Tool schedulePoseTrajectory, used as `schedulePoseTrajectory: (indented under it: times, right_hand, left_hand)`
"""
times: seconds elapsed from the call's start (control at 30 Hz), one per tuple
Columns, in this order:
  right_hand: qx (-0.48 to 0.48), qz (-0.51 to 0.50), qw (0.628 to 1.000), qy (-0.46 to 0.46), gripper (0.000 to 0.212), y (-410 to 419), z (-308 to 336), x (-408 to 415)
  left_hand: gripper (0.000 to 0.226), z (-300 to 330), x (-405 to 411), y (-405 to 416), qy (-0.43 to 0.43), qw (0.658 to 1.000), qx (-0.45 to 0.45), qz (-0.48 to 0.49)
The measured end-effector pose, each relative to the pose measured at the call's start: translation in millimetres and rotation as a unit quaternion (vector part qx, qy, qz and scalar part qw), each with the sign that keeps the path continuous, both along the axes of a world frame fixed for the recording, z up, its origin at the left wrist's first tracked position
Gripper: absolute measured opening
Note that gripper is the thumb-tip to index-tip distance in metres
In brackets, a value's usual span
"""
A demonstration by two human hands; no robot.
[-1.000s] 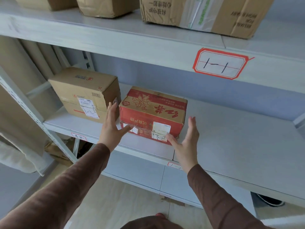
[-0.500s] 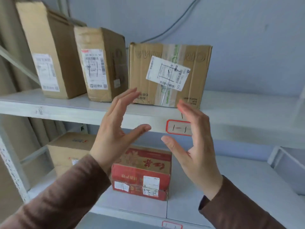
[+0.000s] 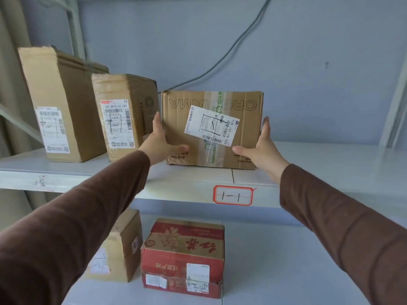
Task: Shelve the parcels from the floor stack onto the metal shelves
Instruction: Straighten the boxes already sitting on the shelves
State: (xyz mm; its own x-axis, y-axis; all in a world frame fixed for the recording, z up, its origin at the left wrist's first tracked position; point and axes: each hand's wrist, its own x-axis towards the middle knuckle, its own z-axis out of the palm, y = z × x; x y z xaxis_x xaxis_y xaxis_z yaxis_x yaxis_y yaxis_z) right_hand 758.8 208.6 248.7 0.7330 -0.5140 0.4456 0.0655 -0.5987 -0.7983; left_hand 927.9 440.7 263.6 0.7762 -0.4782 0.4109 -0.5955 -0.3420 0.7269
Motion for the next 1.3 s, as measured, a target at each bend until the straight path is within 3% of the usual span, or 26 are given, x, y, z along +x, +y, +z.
schedulePoseTrajectory:
  times: [0.13, 0.47, 0.67, 0.73, 0.83, 0.93, 1.03, 1.3]
  right_hand:
    - [-0.008, -0.020, 0.999, 0.044, 0.117, -19, -1, 15]
    - [0.003, -0.047, 0.998, 0.050, 0.104, -33, 3, 32]
    - [0.000, -0.046, 0.998, 0.041, 0.119, -32, 0, 32]
    - [-0.044, -0.072, 0.996, -0.002, 0.124, -29, 2, 26]
    - [-0.188, -0.105, 0.974, -0.068, 0.113, -13, 13, 15]
    - [-0.291, -0.067, 0.945, -0.131, 0.098, 20, 20, 12]
    - [-0.322, 0.012, 0.936, -0.142, 0.091, 59, 17, 21]
    - [-0.214, 0.143, 0.965, -0.056, 0.093, 151, 15, 86]
  left_hand:
    - [0.126, -4, 14, -13, 0.007, 1.000, 0.016, 0.019]
    - [0.112, -5, 29, -38, 0.011, 1.000, 0.010, 0.019]
    - [0.118, -9, 30, -36, 0.024, 1.000, -0.009, 0.016]
    - [0.122, -8, 24, -30, 0.018, 0.999, -0.030, 0.014]
    - [0.123, -5, 9, -11, -0.030, 0.998, -0.049, 0.033]
    - [0.121, -8, -3, 12, -0.075, 0.995, -0.047, 0.034]
    - [0.114, -14, -10, 37, -0.109, 0.993, -0.036, 0.028]
    - [0.107, -21, 27, 120, -0.216, 0.975, -0.042, 0.035]
